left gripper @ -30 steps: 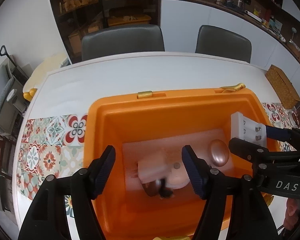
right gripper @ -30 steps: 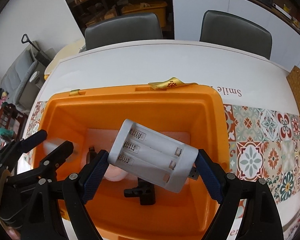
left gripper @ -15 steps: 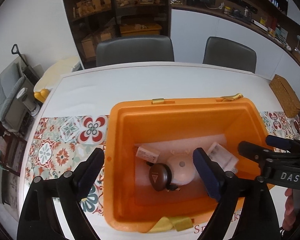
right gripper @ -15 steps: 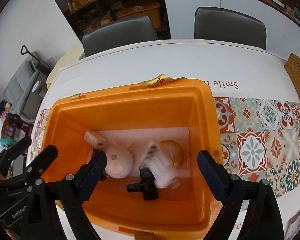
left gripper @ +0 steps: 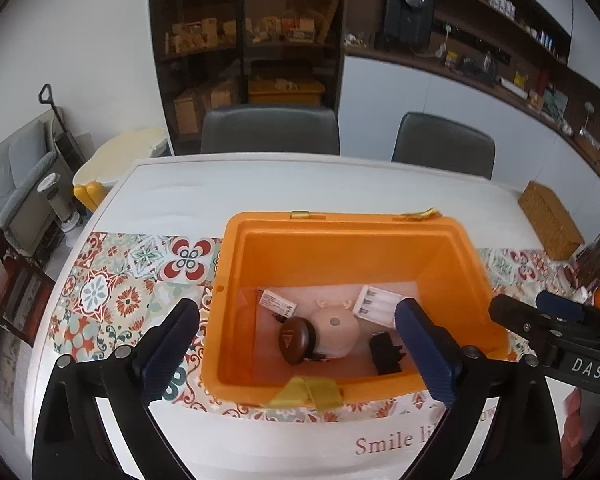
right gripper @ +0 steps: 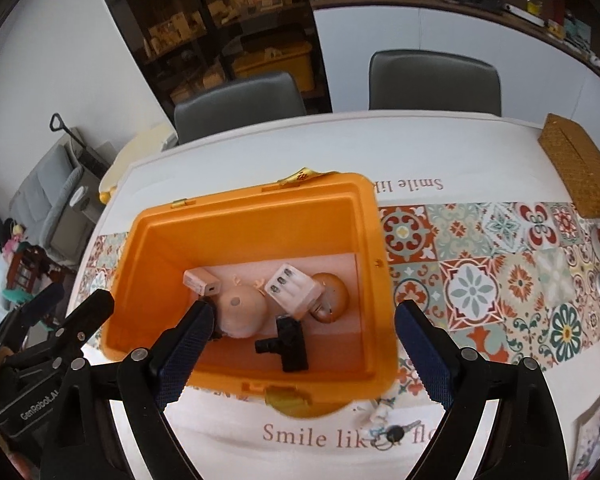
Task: Organize rigid objects
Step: 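Withdraw both grippers from the crate and move the right toward the figurine keychain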
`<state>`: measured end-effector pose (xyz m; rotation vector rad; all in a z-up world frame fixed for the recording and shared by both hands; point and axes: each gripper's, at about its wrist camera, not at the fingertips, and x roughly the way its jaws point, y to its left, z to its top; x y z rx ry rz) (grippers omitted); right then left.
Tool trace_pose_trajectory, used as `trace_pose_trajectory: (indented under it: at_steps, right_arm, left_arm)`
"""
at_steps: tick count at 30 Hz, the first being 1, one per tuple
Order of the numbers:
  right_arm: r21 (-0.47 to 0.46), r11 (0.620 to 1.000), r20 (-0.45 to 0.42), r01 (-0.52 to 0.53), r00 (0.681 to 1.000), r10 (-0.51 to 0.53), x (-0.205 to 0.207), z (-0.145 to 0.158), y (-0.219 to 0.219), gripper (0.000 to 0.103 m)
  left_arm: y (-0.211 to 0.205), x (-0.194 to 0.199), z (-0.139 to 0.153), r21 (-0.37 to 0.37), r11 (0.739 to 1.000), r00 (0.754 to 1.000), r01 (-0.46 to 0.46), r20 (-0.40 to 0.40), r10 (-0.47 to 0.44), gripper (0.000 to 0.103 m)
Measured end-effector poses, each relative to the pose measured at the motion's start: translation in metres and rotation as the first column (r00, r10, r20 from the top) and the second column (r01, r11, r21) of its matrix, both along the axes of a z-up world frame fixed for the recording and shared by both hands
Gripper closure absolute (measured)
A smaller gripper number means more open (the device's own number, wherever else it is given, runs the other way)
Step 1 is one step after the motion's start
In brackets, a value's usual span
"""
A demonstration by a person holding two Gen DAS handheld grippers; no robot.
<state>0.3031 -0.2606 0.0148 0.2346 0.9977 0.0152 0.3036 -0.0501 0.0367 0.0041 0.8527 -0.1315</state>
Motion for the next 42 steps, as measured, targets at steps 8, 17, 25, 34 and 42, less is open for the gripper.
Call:
trace_pose_trajectory:
  at_steps: [8,17,25,34,42]
  right_arm:
    - [0.002,0.999,0.049,0.033,0.998,-0.033,-0.036,0.012,-0.012,0.011]
    - [-0.026,0.998,0.085,0.054,0.995,-0.052,-0.067,0.007,-0.015,0.011]
    - [-0.022,0.998,0.060,0.054,0.997,-0.052,-0.088,-0.016,-0.016,0.012]
    - [-0.004,0.999,0.015,0.047,0.999,-0.047,-0.100,-0.042,-0.017,0.015]
    - [-0.012,0.999,-0.037,0.035,0.999,-0.036,-0.102,-0.068,-0.019,0.020]
  left_arm:
    - [-0.001,-0.028,0.001,-0.041,0.999,1.000,-0.014,-0.001,0.014,0.001]
    - [-0.008,-0.056,-0.013,-0.003,1.000,1.000,-0.016,-0.001,0.016,0.001]
    - [-0.010,-0.073,-0.031,0.002,1.000,0.999,-0.012,-0.031,0.012,0.001]
    - [-0.011,-0.081,-0.057,-0.015,1.000,0.994,-0.025,-0.102,0.023,0.001]
    - [-0.017,-0.085,-0.082,0.006,1.000,0.987,-0.031,-0.159,0.031,0.001]
